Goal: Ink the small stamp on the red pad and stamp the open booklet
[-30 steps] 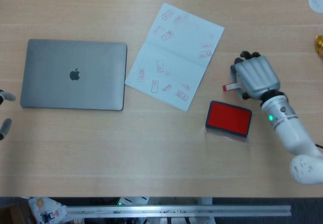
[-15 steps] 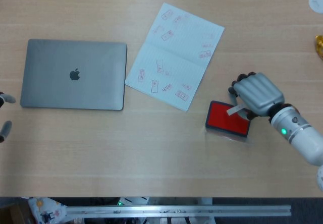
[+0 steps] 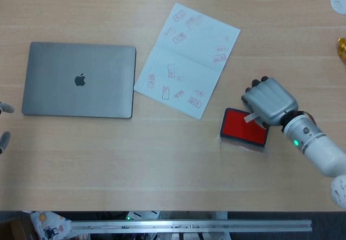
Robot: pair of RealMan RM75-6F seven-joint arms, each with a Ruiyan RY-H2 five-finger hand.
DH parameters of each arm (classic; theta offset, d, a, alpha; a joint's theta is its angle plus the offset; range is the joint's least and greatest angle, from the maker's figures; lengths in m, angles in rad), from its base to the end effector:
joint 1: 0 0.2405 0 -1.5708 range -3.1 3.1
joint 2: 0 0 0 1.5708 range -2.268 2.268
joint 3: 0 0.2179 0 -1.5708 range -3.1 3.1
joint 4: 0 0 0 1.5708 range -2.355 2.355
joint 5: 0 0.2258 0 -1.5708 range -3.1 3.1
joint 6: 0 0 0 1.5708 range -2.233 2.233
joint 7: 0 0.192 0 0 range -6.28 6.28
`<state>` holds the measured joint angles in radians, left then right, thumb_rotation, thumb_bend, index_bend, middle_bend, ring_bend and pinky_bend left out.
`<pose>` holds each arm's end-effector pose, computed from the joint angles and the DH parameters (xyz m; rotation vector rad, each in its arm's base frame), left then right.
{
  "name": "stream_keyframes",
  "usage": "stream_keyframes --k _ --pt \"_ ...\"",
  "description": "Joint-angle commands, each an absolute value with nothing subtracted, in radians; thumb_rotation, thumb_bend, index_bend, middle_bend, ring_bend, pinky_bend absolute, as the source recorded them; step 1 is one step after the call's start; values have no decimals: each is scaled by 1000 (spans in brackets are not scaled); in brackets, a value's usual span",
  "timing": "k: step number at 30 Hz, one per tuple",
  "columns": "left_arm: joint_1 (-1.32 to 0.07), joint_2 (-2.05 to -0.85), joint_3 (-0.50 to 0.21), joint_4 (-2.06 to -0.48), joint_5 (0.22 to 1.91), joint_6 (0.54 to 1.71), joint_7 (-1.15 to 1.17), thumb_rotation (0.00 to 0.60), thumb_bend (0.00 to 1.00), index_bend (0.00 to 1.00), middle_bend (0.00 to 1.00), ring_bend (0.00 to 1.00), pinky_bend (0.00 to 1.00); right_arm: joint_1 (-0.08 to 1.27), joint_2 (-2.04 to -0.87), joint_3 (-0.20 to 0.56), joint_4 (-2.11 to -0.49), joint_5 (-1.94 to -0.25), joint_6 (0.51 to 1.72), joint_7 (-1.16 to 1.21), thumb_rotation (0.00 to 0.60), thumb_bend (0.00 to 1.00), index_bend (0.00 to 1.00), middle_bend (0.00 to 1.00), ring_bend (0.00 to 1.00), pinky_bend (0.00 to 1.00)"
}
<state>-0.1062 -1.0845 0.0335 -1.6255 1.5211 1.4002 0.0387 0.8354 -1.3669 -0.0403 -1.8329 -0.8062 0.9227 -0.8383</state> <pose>-0.2913 0.2123 0.1061 -1.5245 -0.9558 -0.7760 -0.1302 -0.2870 -0.0667 2.1925 -0.7732 0.4243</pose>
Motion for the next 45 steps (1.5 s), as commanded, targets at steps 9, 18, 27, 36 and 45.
stream_keyframes --k 9,18,27,36,45 --pt "-102 -1088 33 -1609 1519 1401 22 600 301 348 345 303 311 854 -1419 -78 -1812 -799 952 -872 600 447 700 477 287 317" --pt "-100 -1093 35 -1601 1521 1400 15 600 301 348 345 303 311 851 -1455 -98 -1780 -832 980 -884 600 447 708 480 292 317" --pt "-97 -1093 35 -1596 1520 1401 10 600 301 348 345 303 311 839 -1498 -113 -1733 -853 988 -885 600 447 711 481 292 317" --pt "-96 -1095 36 -1592 1520 1399 8 600 300 347 345 303 312 837 -1515 -117 -1715 -846 989 -897 600 448 715 484 294 317" --pt "-95 -1096 35 -1588 1519 1399 4 600 300 347 345 303 311 835 -1523 -121 -1708 -838 987 -906 600 448 715 485 296 317"
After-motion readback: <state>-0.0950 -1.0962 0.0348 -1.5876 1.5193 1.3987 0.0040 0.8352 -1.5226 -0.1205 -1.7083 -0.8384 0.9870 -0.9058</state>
